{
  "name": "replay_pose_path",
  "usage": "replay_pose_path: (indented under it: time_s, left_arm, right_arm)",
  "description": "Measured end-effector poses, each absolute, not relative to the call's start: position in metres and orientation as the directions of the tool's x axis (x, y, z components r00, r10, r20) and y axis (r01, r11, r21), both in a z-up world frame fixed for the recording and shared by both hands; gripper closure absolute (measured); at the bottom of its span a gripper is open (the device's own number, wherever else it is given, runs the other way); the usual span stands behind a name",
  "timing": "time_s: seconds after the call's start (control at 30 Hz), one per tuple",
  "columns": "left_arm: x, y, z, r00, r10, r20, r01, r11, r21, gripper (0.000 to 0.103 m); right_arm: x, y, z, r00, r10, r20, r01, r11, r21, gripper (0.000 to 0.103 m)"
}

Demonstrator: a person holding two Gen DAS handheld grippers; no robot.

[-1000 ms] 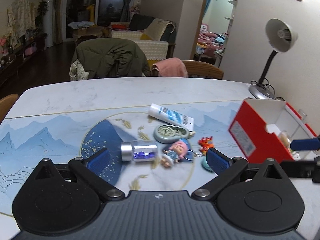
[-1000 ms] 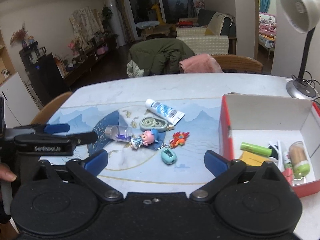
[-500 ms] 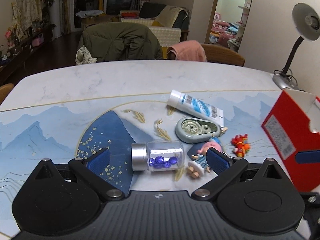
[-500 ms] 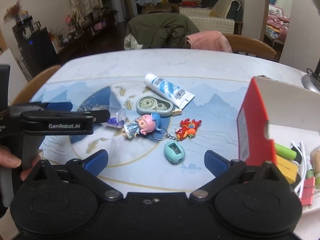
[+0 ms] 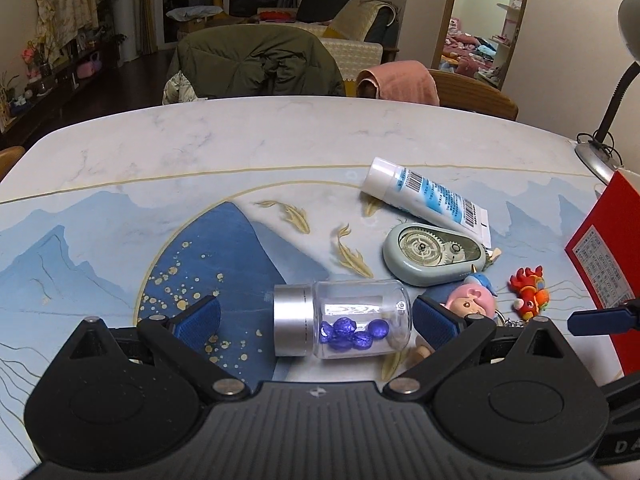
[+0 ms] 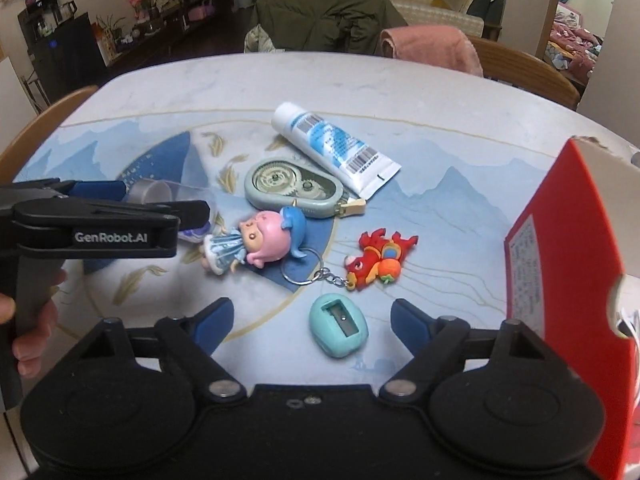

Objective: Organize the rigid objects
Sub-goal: 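Grasp the glass jar of blue beads with the left gripper while the right gripper grasps the teal sharpener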

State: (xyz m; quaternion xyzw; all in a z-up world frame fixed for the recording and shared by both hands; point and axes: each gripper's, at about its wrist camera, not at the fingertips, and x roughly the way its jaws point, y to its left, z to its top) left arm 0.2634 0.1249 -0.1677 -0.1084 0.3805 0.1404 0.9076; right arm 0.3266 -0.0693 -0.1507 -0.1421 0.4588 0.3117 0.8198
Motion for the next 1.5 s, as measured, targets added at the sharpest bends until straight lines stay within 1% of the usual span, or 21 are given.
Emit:
replay_pose_path:
  time_s: [0.1, 0.17, 0.2, 0.27, 0.4, 0.47, 0.7, 0.77, 0.83, 1.07, 1.37, 1.5]
  left_arm:
    - [0.265, 0.124, -0.17, 0.673, 0.175, -0.719, -0.336, 0.938, -0.087, 0.001]
    - [0.266, 0.123, -0.17, 0.675, 0.178, -0.716, -0.333, 0.94, -0.08, 0.009]
    - [0.267, 0.123, -0.171, 0.674, 0.175, -0.717, -0.329, 0.941, -0.079, 0.011]
    - [0.267, 0.121, -0.171, 0.676, 0.173, -0.716, -0.322, 0.944, -0.076, 0.016]
    - [0.267, 0.117, -0.169, 0.686, 0.163, -0.709, -0.304, 0.95, -0.076, 0.025]
    - [0.267, 0.116, -0.168, 0.686, 0.163, -0.709, -0.303, 0.95, -0.074, 0.031]
    - [0.265, 0.119, -0.165, 0.662, 0.173, -0.73, -0.33, 0.941, -0.077, 0.031]
    - [0.263, 0.12, -0.164, 0.659, 0.169, -0.733, -0.335, 0.938, -0.085, 0.031]
    - [0.26, 0.121, -0.161, 0.664, 0.161, -0.73, -0.333, 0.938, -0.096, 0.031]
    - [0.245, 0.116, -0.145, 0.675, 0.153, -0.722, -0.326, 0.94, -0.106, 0.031]
    - [0.223, 0.095, -0.107, 0.702, 0.088, -0.707, -0.271, 0.951, -0.15, 0.031]
    - [0.215, 0.08, -0.086, 0.718, 0.064, -0.693, -0.231, 0.961, -0.151, 0.031]
  right_arm:
    - [0.33, -0.069, -0.155, 0.378, 0.378, -0.845, -0.64, 0.767, 0.057, 0.026]
    - [0.33, -0.068, -0.157, 0.376, 0.368, -0.85, -0.642, 0.765, 0.047, 0.03]
    - [0.331, -0.067, -0.158, 0.373, 0.363, -0.854, -0.644, 0.764, 0.043, 0.031]
    - [0.331, -0.067, -0.16, 0.368, 0.357, -0.859, -0.645, 0.763, 0.041, 0.038]
    - [0.329, -0.067, -0.16, 0.376, 0.35, -0.858, -0.646, 0.762, 0.027, 0.042]
    - [0.329, -0.067, -0.16, 0.382, 0.345, -0.858, -0.646, 0.763, 0.019, 0.048]
    - [0.327, -0.07, -0.157, 0.391, 0.334, -0.858, -0.64, 0.769, 0.008, 0.063]
    - [0.327, -0.072, -0.156, 0.392, 0.336, -0.857, -0.636, 0.772, 0.012, 0.069]
    - [0.327, -0.074, -0.155, 0.39, 0.337, -0.857, -0.632, 0.775, 0.017, 0.072]
    - [0.319, -0.079, -0.147, 0.393, 0.348, -0.851, -0.629, 0.777, 0.028, 0.073]
    - [0.299, -0.098, -0.103, 0.404, 0.413, -0.817, -0.627, 0.774, 0.082, 0.073]
    - [0.292, -0.111, -0.084, 0.41, 0.433, -0.803, -0.617, 0.78, 0.105, 0.073]
